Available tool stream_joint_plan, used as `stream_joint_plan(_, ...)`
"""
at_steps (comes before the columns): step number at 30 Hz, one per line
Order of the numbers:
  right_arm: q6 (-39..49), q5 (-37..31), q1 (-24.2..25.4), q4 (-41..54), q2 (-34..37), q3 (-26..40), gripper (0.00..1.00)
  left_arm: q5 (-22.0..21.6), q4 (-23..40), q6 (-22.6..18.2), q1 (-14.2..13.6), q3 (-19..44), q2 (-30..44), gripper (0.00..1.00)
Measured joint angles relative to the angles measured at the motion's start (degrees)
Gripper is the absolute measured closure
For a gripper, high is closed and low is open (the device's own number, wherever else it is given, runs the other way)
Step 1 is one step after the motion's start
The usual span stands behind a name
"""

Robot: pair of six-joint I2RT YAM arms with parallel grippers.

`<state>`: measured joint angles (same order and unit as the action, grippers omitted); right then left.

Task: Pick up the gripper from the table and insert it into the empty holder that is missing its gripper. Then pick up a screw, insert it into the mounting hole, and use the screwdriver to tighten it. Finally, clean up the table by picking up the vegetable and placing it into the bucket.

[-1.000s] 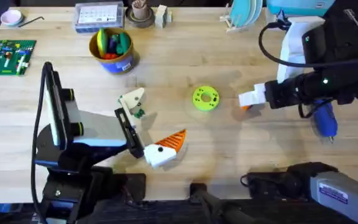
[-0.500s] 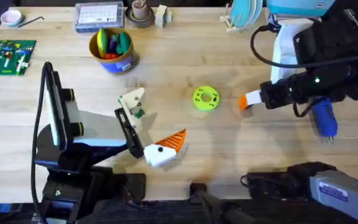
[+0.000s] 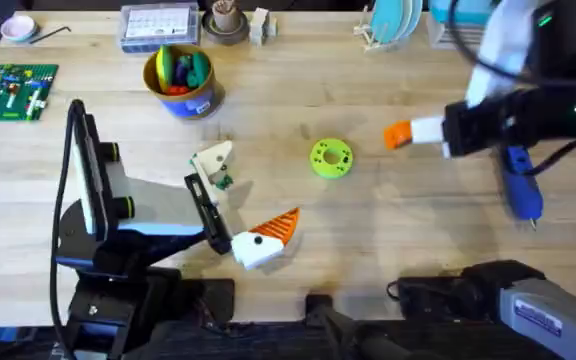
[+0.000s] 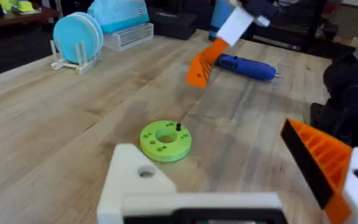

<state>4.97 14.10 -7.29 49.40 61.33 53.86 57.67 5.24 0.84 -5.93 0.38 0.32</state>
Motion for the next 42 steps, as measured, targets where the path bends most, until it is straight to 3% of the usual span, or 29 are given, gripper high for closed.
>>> stream_joint_plan(5,-0.3,12.1,0.0,-5.5,-3.2,7.1,0.992,0.0,0.0,0.0,0.0,0.0,0.0,0.007)
stream_joint_plan(10,-3.4,26.7,0.0,-8.3,-2.5,8.3,0.993,0.0,0.0,0.0,0.0,0.0,0.0,0.008)
stream_joint_plan(23,-2.1,62.2,-0.5,-8.5,19.4,8.3,0.993,0.0,0.0,0.0,0.0,0.0,0.0,0.008)
stream_joint_plan(28,-1.5,68.7,-3.9,-8.7,28.8,8.3,0.993,0.0,0.0,0.0,0.0,0.0,0.0,0.007)
stream_joint_plan(34,-1.2,71.8,-8.9,-9.0,37.2,8.3,0.993,0.0,0.0,0.0,0.0,0.0,0.0,0.007)
stream_joint_plan(42,-1.0,72.8,-14.2,-12.2,40.3,8.3,0.993,0.0,0.0,0.0,0.0,0.0,0.0,0.007)
